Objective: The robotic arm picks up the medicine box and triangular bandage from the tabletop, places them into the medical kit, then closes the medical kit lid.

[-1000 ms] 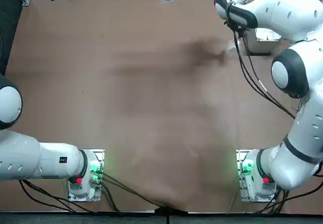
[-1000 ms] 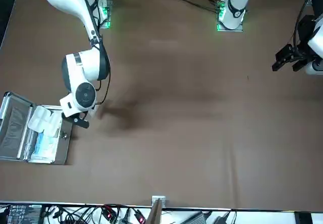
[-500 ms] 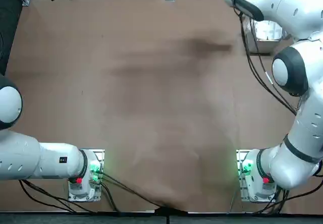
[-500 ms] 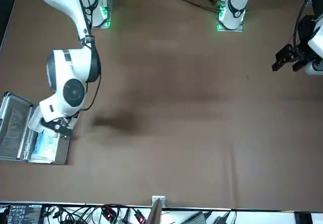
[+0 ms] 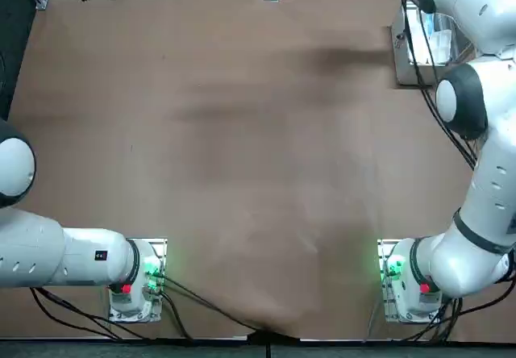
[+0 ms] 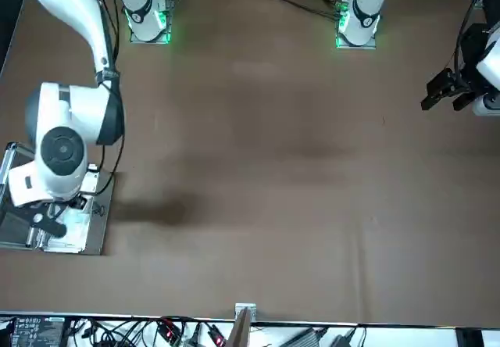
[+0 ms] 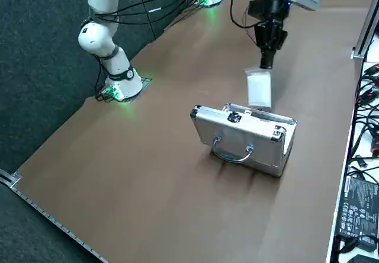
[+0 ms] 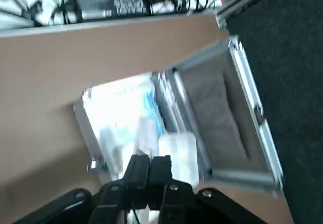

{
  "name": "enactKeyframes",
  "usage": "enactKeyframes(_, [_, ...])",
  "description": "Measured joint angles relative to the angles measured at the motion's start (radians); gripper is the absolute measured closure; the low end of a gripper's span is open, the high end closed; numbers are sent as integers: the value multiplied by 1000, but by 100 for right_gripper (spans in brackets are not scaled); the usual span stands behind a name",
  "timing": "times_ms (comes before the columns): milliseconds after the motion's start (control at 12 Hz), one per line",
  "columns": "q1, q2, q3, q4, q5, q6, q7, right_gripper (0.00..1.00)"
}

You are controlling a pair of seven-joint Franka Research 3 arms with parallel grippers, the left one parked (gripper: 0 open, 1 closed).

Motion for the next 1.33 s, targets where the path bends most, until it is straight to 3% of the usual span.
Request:
enactKeyframes(167, [-67,48,-2,26,-34,117,-6,99])
enactKeyframes(333, [-102,71,-2,30,-50,156,-27,99])
enactKeyframes(1333, [-159,131,-2,32,-110,152,-168,99])
